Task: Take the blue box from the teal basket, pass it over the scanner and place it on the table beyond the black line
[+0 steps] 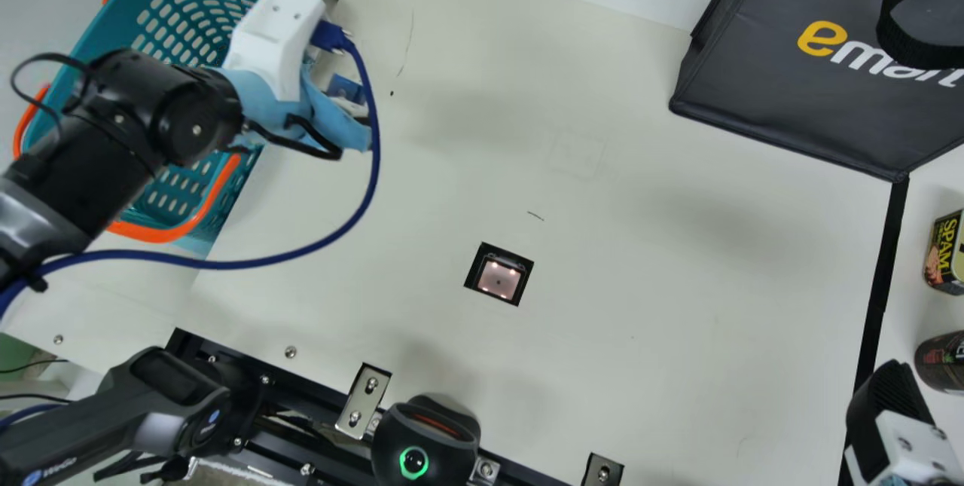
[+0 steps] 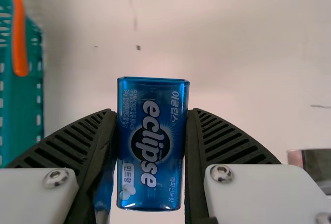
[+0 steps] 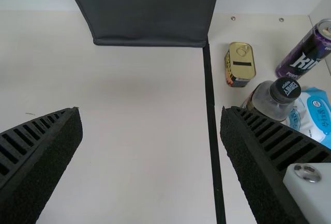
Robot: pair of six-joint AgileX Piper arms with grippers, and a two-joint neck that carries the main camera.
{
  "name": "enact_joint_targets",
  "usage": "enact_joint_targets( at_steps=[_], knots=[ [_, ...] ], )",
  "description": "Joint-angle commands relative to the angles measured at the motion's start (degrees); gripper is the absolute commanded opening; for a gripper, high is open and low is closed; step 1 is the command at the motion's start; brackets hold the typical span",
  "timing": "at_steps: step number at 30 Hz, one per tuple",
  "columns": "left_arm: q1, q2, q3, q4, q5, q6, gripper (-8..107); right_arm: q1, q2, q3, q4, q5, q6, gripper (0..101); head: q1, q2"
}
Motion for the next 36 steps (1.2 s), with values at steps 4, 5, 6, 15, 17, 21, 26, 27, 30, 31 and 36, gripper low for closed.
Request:
enact_joint_targets(
  at_steps=[4, 5, 6, 15, 17, 21, 26, 27, 30, 31, 36],
  knots=[
    [-7.88, 0.20, 0.60, 1.65, 0.38, -5.08, -8, 0.00, 0.00, 0.00, 0.00, -0.07, 0.00, 95, -1.66, 0.23],
    [-9.00, 0.31, 0.67, 1.90, 0.44, -5.87, -8, 0.00, 0.00, 0.00, 0.00, -0.07, 0.00, 95, -1.66, 0.23],
    [-10.22, 0.46, 0.71, 2.19, 0.50, -6.77, -8, 0.00, 0.00, 0.00, 0.00, -0.07, 0.00, 95, -1.66, 0.23],
    [-19.85, 2.45, 0.79, 3.98, 0.96, -14.30, -8, 0.00, 0.00, 0.00, 0.00, -0.07, 0.00, 95, -1.66, 0.23],
    [-21.71, 3.14, 0.89, 4.24, 0.84, -15.87, -8, 0.00, 0.00, 0.00, 0.00, -0.07, 0.00, 95, -1.66, 0.23],
    [-25.33, 4.82, 1.42, 4.70, 0.29, -19.25, -8, 0.00, 0.00, 0.00, 0.00, -0.07, 0.00, 95, -1.66, 0.23],
    [-29.10, 7.18, 2.48, 5.08, -1.00, -23.25, -8, 0.00, 0.00, 0.00, 0.00, -0.07, 0.00, 95, -1.66, 0.23],
    [-29.69, 7.67, 2.71, 5.17, -1.37, -23.99, -8, 0.00, 0.00, 0.00, 0.00, -0.07, 0.00, 95, -1.66, 0.23],
    [-31.36, 9.07, 3.44, 5.57, -2.67, -26.46, -8, 0.00, 0.00, 0.00, 0.00, -0.07, 0.00, 95, -1.66, 0.23],
    [-31.85, 9.54, 3.67, 5.72, -3.18, -27.32, -8, 0.00, 0.00, 0.00, 0.00, -0.07, 0.00, 95, -1.66, 0.23],
    [-33.56, 11.48, 4.62, 6.09, -5.75, -31.38, -8, 0.00, 0.00, 0.00, 0.00, -0.01, 0.00, 95, -1.66, 0.23]
  ],
)
